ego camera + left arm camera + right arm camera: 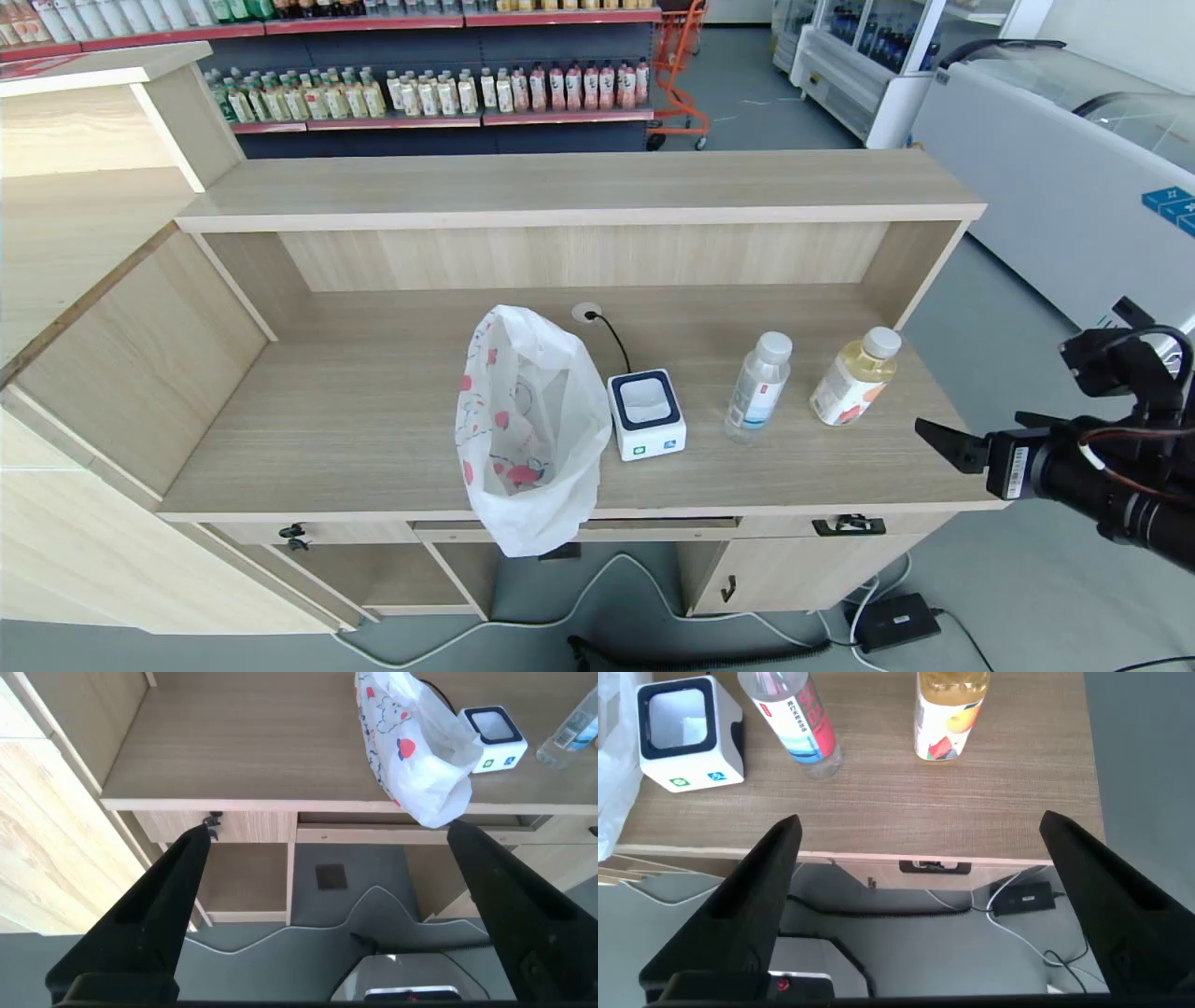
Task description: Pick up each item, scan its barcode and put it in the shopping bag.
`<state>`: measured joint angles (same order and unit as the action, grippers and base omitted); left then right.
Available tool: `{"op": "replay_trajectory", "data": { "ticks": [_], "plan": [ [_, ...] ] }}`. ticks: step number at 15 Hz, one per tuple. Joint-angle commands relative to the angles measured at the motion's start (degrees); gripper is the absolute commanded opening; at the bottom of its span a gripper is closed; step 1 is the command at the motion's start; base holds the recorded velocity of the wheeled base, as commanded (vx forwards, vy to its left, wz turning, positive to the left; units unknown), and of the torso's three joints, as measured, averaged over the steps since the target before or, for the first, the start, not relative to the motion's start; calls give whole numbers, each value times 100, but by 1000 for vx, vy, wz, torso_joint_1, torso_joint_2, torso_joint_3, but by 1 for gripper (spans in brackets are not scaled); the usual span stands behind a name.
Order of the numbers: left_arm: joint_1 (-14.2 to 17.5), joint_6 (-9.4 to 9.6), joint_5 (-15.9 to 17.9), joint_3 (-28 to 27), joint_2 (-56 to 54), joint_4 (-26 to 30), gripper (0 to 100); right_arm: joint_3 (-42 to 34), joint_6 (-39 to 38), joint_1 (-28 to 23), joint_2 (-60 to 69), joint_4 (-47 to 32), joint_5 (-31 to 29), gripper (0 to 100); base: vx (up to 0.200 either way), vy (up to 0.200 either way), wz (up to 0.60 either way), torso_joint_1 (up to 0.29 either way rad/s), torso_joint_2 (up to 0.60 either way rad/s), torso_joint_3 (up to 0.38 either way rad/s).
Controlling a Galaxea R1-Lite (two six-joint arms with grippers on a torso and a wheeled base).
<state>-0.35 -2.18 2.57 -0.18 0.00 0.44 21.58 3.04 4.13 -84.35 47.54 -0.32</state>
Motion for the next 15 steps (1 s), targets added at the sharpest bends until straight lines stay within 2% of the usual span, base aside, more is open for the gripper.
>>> {"op": "replay_trajectory", "data": {
  "ticks": [1, 4, 7, 9, 15],
  "plan": [
    [0, -2, 6, 1, 0, 0, 100, -92, -31, 123, -135, 44, -30, 100, 0, 0, 0, 0, 0, 0],
    [0, -2, -2, 1, 0, 0, 100, 13, -172, 176, -1093, 1222, -83, 100, 0, 0, 0, 0, 0, 0],
    [0, -2, -2, 1, 0, 0, 100, 286, -154, 211, -1963, 1714, -206, 100, 0, 0, 0, 0, 0, 0],
    [0, -2, -2, 1, 0, 0, 100, 365, -137, 334, -2701, 2461, -206, 100, 0, 0, 0, 0, 0, 0],
    [0, -2, -2, 1, 0, 0, 100, 1542, -137, 835, -3765, 2725, -206, 100, 0, 0, 0, 0, 0, 0]
  ]
}}
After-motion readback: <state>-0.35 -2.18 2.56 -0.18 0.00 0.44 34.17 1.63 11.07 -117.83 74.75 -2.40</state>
